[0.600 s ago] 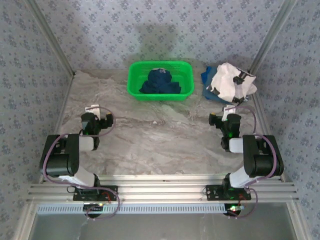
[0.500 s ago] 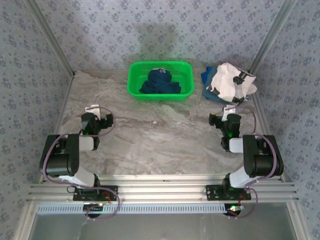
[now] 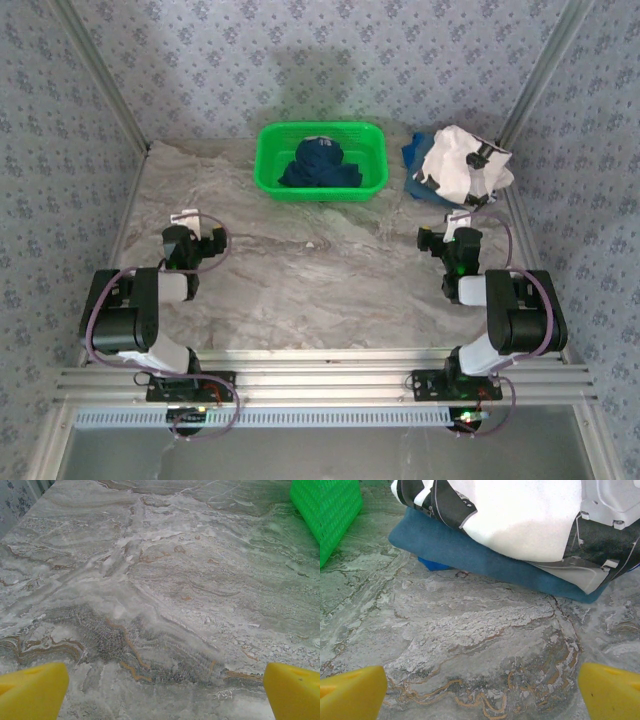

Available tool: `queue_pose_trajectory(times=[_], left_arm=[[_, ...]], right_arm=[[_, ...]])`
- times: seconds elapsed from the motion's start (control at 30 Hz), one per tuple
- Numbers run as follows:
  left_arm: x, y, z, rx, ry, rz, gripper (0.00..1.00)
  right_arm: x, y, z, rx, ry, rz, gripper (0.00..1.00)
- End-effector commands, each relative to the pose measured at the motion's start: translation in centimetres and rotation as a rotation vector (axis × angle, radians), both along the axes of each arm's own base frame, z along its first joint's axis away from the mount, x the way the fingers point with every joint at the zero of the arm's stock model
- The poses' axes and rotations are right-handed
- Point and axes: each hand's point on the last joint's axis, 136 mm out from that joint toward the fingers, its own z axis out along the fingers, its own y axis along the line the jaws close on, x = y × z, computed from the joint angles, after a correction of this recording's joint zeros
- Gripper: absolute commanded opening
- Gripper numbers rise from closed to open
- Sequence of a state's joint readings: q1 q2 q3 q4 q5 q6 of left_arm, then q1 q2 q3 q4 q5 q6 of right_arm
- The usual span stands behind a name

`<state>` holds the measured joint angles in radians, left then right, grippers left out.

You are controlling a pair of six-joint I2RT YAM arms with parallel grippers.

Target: Fold and stack the t-shirts

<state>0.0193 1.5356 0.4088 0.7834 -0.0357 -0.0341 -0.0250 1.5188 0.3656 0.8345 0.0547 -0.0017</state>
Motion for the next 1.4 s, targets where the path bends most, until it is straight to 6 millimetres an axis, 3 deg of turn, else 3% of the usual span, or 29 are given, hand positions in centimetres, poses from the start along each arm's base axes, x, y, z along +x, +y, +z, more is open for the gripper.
queue_pose_trajectory(times=[0.0, 0.3, 0.37, 0.47, 0.6, 0.7, 0.77, 0.8, 0.87, 1.0, 1.13, 1.2, 1.3, 1.37], left_arm=[[0.5, 0.2, 0.9, 0.006, -0.035, 0.004, 1.0], [0.4, 0.2, 0.9, 0.007, -0.035, 0.005, 1.0], [0.5, -0.7, 3.1, 0.021, -0.043, -0.036, 1.0], [-0.5, -0.8, 9.3, -0.039, 0.032, 0.025, 1.0], [-1.7, -2.6, 17.5, -0.251, 0.006, 0.049, 1.0], [0.4, -5.5, 20.3, -0.405, 0.117, -0.034, 1.0], [2.8, -7.7, 20.1, -0.451, 0.229, -0.082, 1.0], [4.1, -8.9, 19.6, -0.464, 0.283, -0.109, 1.0], [6.7, -11.0, 18.6, -0.485, 0.36, -0.143, 1.0], [11.3, -14.4, 14.4, -0.583, 0.486, -0.169, 0.98], [14.7, -14.4, 10.2, -0.595, 0.524, -0.105, 0.96], [15.9, -14.5, 9.1, -0.577, 0.547, -0.092, 0.96], [17.2, -14.8, 6.9, -0.561, 0.58, -0.085, 0.96], [16.7, -14.8, 4.6, -0.542, 0.652, -0.062, 0.93]], right_arm=[[0.5, -0.1, 0.4, -0.009, -0.001, 0.01, 1.0], [0.5, -0.1, 0.3, -0.01, -0.002, 0.01, 1.0], [0.6, 0.0, 2.9, -0.043, -0.028, -0.008, 1.0], [-1.7, 0.9, 6.9, 0.037, 0.124, -0.045, 1.0], [-5.5, 5.6, 12.3, 0.245, 0.163, 0.082, 1.0], [-6.2, 9.0, 15.9, 0.377, 0.195, 0.188, 1.0], [-5.0, 11.2, 17.3, 0.446, 0.262, 0.262, 1.0], [-4.2, 12.3, 17.1, 0.463, 0.337, 0.284, 1.0], [-1.7, 14.6, 18.1, 0.474, 0.414, 0.338, 1.0], [3.7, 19.9, 18.8, 0.455, 0.518, 0.438, 1.0], [9.2, 23.7, 16.3, 0.47, 0.601, 0.453, 1.0], [11.3, 25.0, 14.7, 0.475, 0.633, 0.447, 1.0], [13.5, 27.1, 11.5, 0.479, 0.678, 0.449, 1.0], [14.8, 27.9, 9.9, 0.469, 0.684, 0.425, 1.0]])
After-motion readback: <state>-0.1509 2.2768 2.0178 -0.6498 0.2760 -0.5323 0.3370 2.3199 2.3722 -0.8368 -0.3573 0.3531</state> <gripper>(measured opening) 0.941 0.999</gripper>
